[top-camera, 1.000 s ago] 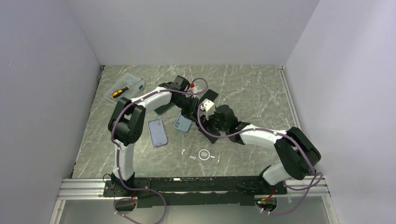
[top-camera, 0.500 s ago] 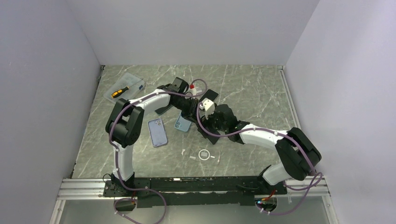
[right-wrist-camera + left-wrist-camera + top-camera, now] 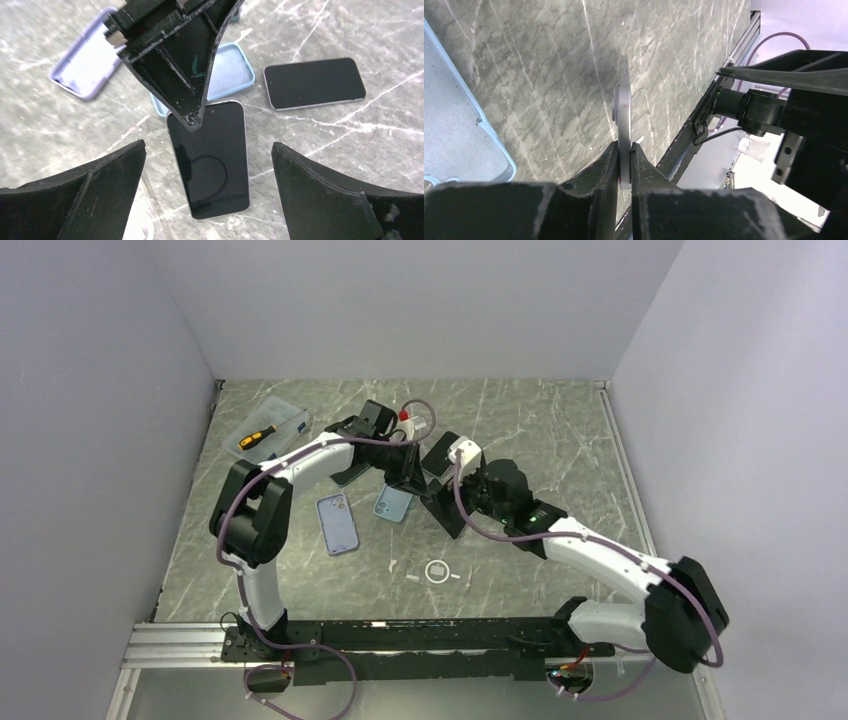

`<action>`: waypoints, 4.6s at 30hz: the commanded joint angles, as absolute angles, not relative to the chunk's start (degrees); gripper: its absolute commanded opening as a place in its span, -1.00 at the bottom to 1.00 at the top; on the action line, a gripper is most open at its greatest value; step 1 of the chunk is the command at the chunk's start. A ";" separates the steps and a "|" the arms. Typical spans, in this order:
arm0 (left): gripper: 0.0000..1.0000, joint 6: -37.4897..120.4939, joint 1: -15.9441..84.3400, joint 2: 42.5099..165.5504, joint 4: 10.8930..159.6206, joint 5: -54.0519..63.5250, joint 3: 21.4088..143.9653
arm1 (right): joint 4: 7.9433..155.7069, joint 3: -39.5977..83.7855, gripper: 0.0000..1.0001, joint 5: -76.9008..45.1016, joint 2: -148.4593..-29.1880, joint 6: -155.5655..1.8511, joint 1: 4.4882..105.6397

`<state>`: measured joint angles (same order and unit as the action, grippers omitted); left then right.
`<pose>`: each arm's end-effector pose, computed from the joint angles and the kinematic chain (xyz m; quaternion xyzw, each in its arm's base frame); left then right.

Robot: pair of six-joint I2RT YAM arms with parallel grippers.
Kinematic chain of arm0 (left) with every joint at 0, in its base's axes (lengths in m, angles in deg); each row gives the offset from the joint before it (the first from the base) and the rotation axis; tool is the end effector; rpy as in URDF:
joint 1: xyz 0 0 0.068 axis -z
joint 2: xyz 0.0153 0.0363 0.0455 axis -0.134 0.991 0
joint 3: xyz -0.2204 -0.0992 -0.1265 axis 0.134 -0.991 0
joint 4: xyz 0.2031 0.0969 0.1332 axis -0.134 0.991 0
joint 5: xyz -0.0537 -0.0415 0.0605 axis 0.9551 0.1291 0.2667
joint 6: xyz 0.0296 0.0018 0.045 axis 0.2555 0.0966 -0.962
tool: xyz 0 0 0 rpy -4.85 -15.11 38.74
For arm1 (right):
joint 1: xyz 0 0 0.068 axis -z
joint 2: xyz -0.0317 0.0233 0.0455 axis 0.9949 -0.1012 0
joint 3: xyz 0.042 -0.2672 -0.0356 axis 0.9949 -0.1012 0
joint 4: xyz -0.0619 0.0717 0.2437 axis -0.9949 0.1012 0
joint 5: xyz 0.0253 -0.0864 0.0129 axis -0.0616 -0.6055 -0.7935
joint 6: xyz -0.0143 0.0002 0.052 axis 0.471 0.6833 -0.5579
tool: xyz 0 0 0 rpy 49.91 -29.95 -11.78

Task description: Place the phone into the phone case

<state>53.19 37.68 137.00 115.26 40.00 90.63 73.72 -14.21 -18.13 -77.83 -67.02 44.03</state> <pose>0.3369 -0.2226 0.2180 0.1597 0.8807 -0.4382 0.0826 0.2056 0.1779 0.2448 -0.3312 0.7661 0.2124 0.5083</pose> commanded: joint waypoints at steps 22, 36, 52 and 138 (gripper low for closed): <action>-1.00 69.61 33.12 100.53 92.81 40.25 65.30 | 89.68 -15.66 0.77 -13.40 -54.50 -105.63 51.22; -1.00 80.61 31.60 76.03 82.75 39.02 48.36 | 65.16 -35.64 0.62 9.87 -41.68 -127.17 58.35; -1.00 101.75 33.02 73.57 50.66 43.43 34.15 | 42.27 -43.45 0.40 13.81 -42.73 -138.09 57.32; 0.98 68.17 44.94 95.26 92.63 23.28 44.13 | 108.51 -27.79 -1.00 3.99 -35.72 -120.53 56.02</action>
<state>68.49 42.83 92.89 96.53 25.53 45.04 108.45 -25.92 5.37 -37.59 -118.14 56.29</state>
